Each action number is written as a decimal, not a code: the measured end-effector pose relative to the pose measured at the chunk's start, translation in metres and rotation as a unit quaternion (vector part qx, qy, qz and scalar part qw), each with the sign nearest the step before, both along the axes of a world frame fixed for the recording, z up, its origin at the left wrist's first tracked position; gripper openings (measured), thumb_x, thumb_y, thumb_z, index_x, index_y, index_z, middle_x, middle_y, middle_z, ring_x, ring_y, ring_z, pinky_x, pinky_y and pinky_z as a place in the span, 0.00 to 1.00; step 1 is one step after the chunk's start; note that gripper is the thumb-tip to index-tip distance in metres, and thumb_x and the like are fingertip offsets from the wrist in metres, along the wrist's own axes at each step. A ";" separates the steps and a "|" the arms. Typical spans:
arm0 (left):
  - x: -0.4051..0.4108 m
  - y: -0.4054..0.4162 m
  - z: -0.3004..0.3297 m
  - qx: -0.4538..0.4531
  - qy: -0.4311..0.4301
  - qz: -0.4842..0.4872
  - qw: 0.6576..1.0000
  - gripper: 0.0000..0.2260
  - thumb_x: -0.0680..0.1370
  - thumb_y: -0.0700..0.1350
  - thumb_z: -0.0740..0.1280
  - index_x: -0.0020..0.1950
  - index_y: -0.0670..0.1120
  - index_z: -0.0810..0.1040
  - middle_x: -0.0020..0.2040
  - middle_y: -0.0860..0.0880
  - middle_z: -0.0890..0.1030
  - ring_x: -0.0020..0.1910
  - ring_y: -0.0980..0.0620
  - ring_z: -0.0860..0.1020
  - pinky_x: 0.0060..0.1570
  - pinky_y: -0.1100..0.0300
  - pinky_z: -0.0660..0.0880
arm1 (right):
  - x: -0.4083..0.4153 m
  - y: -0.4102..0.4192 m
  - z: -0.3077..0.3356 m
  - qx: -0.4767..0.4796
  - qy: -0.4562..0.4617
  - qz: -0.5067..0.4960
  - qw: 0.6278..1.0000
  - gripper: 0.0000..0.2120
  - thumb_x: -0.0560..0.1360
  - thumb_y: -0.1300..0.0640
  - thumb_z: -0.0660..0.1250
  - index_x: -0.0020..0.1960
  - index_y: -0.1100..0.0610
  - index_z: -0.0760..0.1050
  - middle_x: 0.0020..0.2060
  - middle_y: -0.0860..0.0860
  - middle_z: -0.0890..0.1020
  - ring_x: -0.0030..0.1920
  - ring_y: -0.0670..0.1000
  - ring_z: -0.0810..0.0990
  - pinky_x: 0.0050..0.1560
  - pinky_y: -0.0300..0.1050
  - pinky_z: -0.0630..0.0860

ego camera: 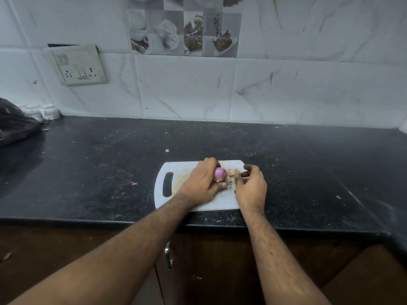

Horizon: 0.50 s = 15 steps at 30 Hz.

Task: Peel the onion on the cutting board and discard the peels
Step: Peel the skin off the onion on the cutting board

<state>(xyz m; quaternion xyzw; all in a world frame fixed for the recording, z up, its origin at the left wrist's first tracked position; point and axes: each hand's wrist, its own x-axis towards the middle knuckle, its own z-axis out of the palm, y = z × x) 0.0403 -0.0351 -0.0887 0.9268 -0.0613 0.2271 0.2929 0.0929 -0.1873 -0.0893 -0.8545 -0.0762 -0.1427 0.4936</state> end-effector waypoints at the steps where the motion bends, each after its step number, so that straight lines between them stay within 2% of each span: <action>1: 0.001 0.000 0.000 0.004 0.002 0.004 1.000 0.19 0.78 0.55 0.70 0.57 0.44 0.70 0.53 0.47 0.73 0.50 0.48 0.70 0.51 0.53 0.70 | -0.002 0.000 0.000 -0.007 0.000 0.015 1.000 0.18 0.81 0.58 0.70 0.70 0.56 0.75 0.58 0.50 0.80 0.52 0.49 0.80 0.51 0.43 0.75; 2: 0.001 0.000 0.000 -0.005 0.010 0.004 1.000 0.19 0.78 0.56 0.70 0.58 0.44 0.69 0.53 0.47 0.73 0.51 0.48 0.71 0.52 0.52 0.71 | -0.003 0.000 0.001 -0.015 -0.001 0.028 0.999 0.20 0.81 0.58 0.70 0.72 0.54 0.74 0.60 0.49 0.79 0.53 0.48 0.79 0.52 0.42 0.74; 4: 0.001 -0.001 0.002 -0.033 0.041 0.009 0.999 0.19 0.79 0.55 0.71 0.58 0.45 0.67 0.52 0.47 0.74 0.50 0.47 0.73 0.51 0.51 0.73 | -0.004 0.000 0.003 -0.011 -0.013 0.046 0.999 0.16 0.83 0.56 0.66 0.70 0.53 0.76 0.61 0.49 0.79 0.56 0.47 0.79 0.54 0.41 0.73; 6: 0.001 -0.002 0.003 -0.038 0.069 0.025 0.997 0.20 0.79 0.56 0.71 0.57 0.46 0.65 0.50 0.47 0.77 0.48 0.46 0.76 0.48 0.49 0.74 | -0.005 0.000 0.003 0.015 -0.019 0.083 0.996 0.11 0.84 0.53 0.65 0.65 0.51 0.80 0.58 0.46 0.82 0.54 0.45 0.80 0.54 0.42 0.75; 9: 0.002 -0.001 0.002 -0.028 0.078 0.042 0.996 0.19 0.79 0.57 0.71 0.57 0.47 0.66 0.48 0.47 0.79 0.47 0.45 0.77 0.48 0.47 0.72 | -0.005 -0.001 0.000 0.012 -0.018 0.141 0.990 0.09 0.82 0.48 0.68 0.60 0.46 0.83 0.52 0.41 0.84 0.50 0.41 0.81 0.52 0.45 0.80; 12: 0.001 -0.001 0.002 -0.002 0.083 0.049 0.995 0.22 0.78 0.59 0.72 0.59 0.46 0.70 0.48 0.49 0.78 0.47 0.47 0.74 0.50 0.52 0.65 | -0.003 -0.001 -0.001 0.010 -0.002 0.124 0.992 0.08 0.81 0.50 0.70 0.58 0.47 0.84 0.50 0.42 0.85 0.49 0.43 0.83 0.52 0.45 0.81; 15: -0.001 -0.003 0.003 0.005 0.073 0.047 0.996 0.25 0.77 0.60 0.72 0.62 0.45 0.68 0.50 0.50 0.80 0.48 0.46 0.77 0.51 0.52 0.66 | -0.001 0.000 -0.002 -0.014 0.008 0.090 0.996 0.09 0.82 0.52 0.68 0.58 0.51 0.85 0.51 0.45 0.87 0.50 0.46 0.83 0.47 0.40 0.75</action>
